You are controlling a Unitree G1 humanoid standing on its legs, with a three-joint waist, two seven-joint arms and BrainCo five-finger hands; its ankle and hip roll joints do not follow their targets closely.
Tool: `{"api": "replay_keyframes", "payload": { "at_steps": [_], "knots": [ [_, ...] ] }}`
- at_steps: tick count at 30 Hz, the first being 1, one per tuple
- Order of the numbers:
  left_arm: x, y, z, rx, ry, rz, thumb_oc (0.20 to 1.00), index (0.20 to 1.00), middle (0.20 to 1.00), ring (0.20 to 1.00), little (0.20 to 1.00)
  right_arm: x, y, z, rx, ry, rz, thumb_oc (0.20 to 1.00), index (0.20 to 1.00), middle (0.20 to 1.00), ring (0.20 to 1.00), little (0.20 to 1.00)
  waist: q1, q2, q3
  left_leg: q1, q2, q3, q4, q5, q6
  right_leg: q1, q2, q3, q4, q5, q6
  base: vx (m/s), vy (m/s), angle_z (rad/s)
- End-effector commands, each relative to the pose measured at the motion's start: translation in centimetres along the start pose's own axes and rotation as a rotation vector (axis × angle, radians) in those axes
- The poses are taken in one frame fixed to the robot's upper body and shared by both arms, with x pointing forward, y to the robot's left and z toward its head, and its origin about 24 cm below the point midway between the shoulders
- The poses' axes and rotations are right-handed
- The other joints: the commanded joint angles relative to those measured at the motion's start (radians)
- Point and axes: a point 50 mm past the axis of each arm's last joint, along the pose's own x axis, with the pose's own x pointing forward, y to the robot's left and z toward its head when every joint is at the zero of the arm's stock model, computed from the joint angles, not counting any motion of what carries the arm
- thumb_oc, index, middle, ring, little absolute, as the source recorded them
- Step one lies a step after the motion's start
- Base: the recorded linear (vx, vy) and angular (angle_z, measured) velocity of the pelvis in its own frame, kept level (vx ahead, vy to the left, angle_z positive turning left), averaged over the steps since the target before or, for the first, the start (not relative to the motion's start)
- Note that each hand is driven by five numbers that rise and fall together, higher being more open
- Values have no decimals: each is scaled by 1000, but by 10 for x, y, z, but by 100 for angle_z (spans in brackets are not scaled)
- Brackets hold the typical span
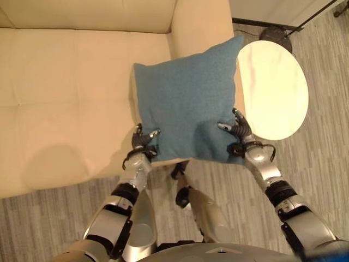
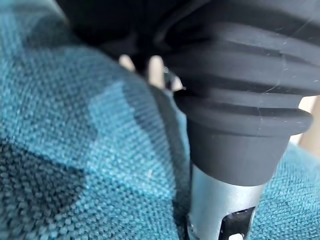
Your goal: Pick up all the scattered cushions and arrange them neatly on the sofa.
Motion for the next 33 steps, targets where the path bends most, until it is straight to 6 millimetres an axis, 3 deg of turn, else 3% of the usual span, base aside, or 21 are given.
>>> {"api": "replay_keyframes", "payload": {
  "at_steps": [1,5,11,12,19,24,28,31,32,33],
  "knots": [
    [-20,-83,-1,-132,3,-283,200,200,200,200,200,2,31,39,59,-177,105,200,200,200,200,200,12,-7,36,-2,-11,64,-43,71,-10,75,-49,28,56,-41,115,0,0,0],
    [-22,-81,-3,-169,7,-285,200,200,200,200,200,-1,30,34,62,-168,102,200,200,200,200,200,15,18,32,25,-15,63,-59,75,-11,95,-54,29,59,-48,115,0,0,0],
    [-27,-70,-11,-174,20,-293,200,200,200,200,200,-11,19,10,62,-94,71,200,200,200,200,200,18,64,-1,71,-24,54,-85,82,-9,131,-62,24,66,-67,115,30,-11,4],
    [-32,-64,-17,-212,37,-301,200,200,200,200,200,-19,10,-3,52,-55,46,200,200,200,200,200,19,95,-20,101,-31,45,-103,88,-9,152,-69,16,89,-90,111,39,-14,17],
    [-48,-53,-26,-357,71,-327,200,200,200,200,200,-46,-15,-39,54,63,-28,200,200,200,200,200,20,172,-68,179,-35,0,-139,115,-22,216,-65,-20,154,-167,85,9,-37,23],
    [-55,-47,-30,-425,79,-327,200,200,200,200,200,-51,-14,-41,50,61,-8,200,200,200,200,200,19,195,-122,196,-24,-7,-147,142,-41,267,-33,-36,104,-168,82,-32,-116,21],
    [-64,-59,-28,-446,77,-394,200,200,200,200,200,-55,-18,-34,66,17,-19,200,200,200,200,200,9,232,-144,194,-11,-13,-143,174,-64,310,-12,-54,74,-185,69,-49,-79,5],
    [-66,-62,-27,-457,77,-407,200,200,200,200,200,-55,-18,-30,66,-1,-21,200,200,200,200,200,4,238,-146,191,-11,-7,-131,174,-64,319,-11,-61,69,-186,67,-50,-20,12],
    [-71,-68,-24,-483,61,-441,200,200,200,200,200,-57,-19,-25,94,-31,-38,200,200,200,200,200,-30,240,-153,182,11,120,-36,149,-41,330,-30,-79,56,-178,61,-106,-2,7],
    [-71,-68,-24,-483,61,-441,200,200,200,200,200,-57,-19,-25,94,-31,-38,200,200,200,200,200,-30,240,-153,181,11,121,-36,149,-41,329,-30,-79,56,-178,61,-138,-15,19]
  ]
}}
